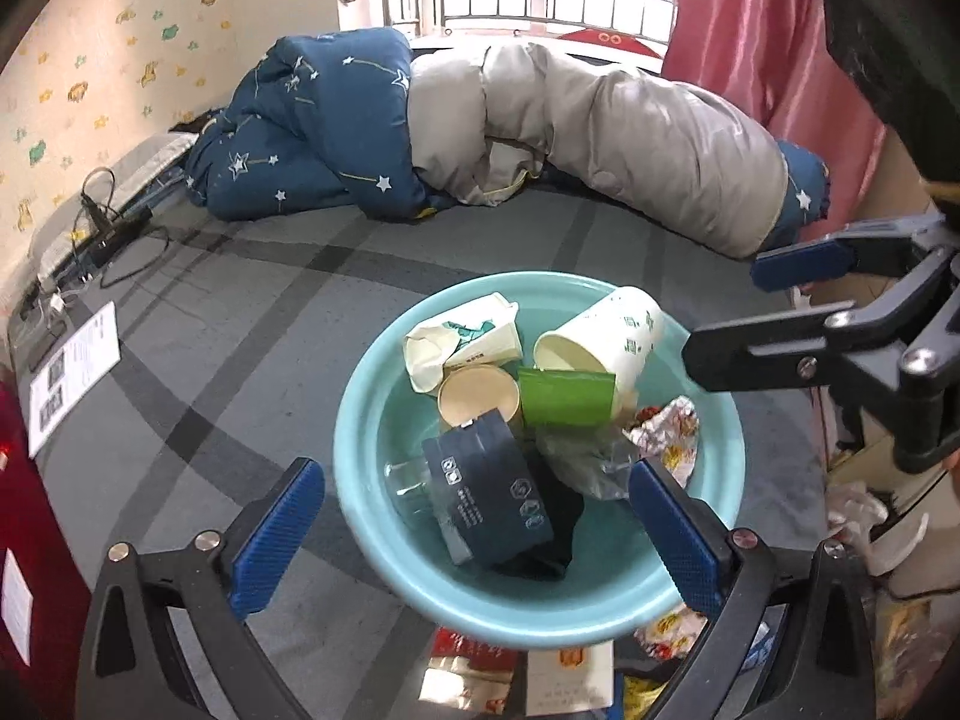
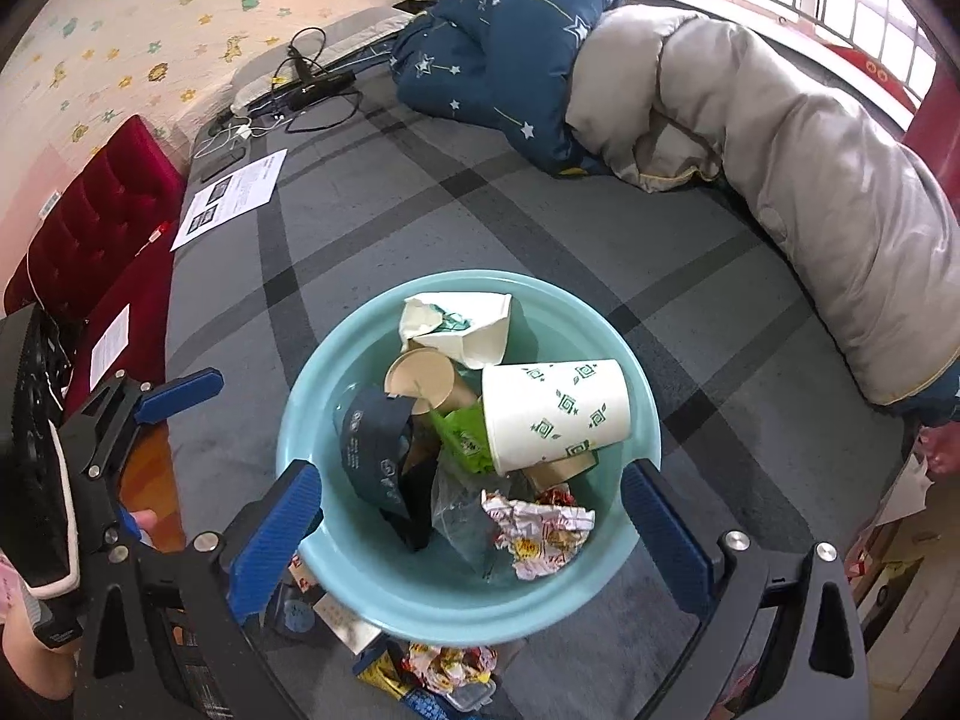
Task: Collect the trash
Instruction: 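Withdraw both tools from the basin back toward the remaining items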
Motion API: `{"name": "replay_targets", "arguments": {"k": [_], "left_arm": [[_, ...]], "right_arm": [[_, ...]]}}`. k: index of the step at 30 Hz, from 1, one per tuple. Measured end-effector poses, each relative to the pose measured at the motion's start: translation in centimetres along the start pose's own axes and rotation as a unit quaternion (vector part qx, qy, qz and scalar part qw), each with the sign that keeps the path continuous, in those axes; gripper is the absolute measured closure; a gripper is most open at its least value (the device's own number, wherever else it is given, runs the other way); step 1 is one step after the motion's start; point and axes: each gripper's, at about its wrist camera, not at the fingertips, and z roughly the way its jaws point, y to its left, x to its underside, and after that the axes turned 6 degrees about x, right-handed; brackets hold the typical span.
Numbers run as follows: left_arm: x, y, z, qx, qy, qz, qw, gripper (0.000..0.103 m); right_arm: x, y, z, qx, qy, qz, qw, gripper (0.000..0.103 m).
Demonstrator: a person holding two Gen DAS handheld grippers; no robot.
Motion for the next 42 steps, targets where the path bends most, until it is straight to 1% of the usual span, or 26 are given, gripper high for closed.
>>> {"name": "replay_targets", "arguments": {"k": [4, 6, 10, 12, 15, 19, 23, 28, 34, 39, 42], "left_arm": [[0.8, -0.3, -0.9, 0.002, 0.003, 0.005, 1.0000, 0.000], [1.4, -0.5, -1.3, 0.003, 0.005, 0.007, 1.0000, 0.000], [2.7, -0.8, -2.3, -0.008, 0.006, 0.020, 0.9998, 0.000], [3.2, -0.8, -2.8, -0.010, 0.004, 0.020, 0.9997, 0.000], [4.2, -0.9, -3.5, -0.005, 0.002, 0.019, 0.9998, 0.000], [5.1, -1.3, -4.0, -0.003, 0.002, 0.029, 0.9996, 0.000], [6.1, -1.7, -4.5, -0.001, -0.001, 0.037, 0.9993, 0.000], [7.7, -2.6, -5.0, 0.005, -0.001, 0.051, 0.9987, 0.000], [9.7, -3.4, -5.4, 0.002, -0.006, 0.059, 0.9982, 0.000], [11.5, -4.1, -5.5, 0.011, -0.007, 0.060, 0.9981, 0.000], [12.5, -4.3, -5.6, 0.009, -0.009, 0.057, 0.9983, 0.000]], "right_arm": [[1.0, 0.5, -1.2, 0.008, -0.013, -0.018, 1.000, 0.001], [1.5, 0.6, -1.7, 0.005, -0.016, -0.023, 1.000, 0.001], [2.4, 0.4, -2.6, -0.001, -0.023, -0.031, 0.999, 0.001], [3.0, 0.4, -3.0, 0.005, -0.027, -0.040, 0.999, 0.001], [3.9, 0.3, -3.5, 0.004, -0.033, -0.051, 0.998, 0.001], [5.1, 0.4, -4.1, 0.010, -0.040, -0.073, 0.997, 0.001], [6.3, 0.6, -4.6, 0.004, -0.046, -0.085, 0.995, 0.001], [8.1, 1.3, -5.0, -0.003, -0.051, -0.107, 0.993, 0.001], [10.3, 2.3, -5.0, -0.011, -0.056, -0.124, 0.991, 0.001], [12.5, 3.0, -4.5, -0.021, -0.053, -0.135, 0.989, 0.001], [13.8, 3.4, -4.0, -0.025, -0.050, -0.143, 0.988, 0.001]]}}
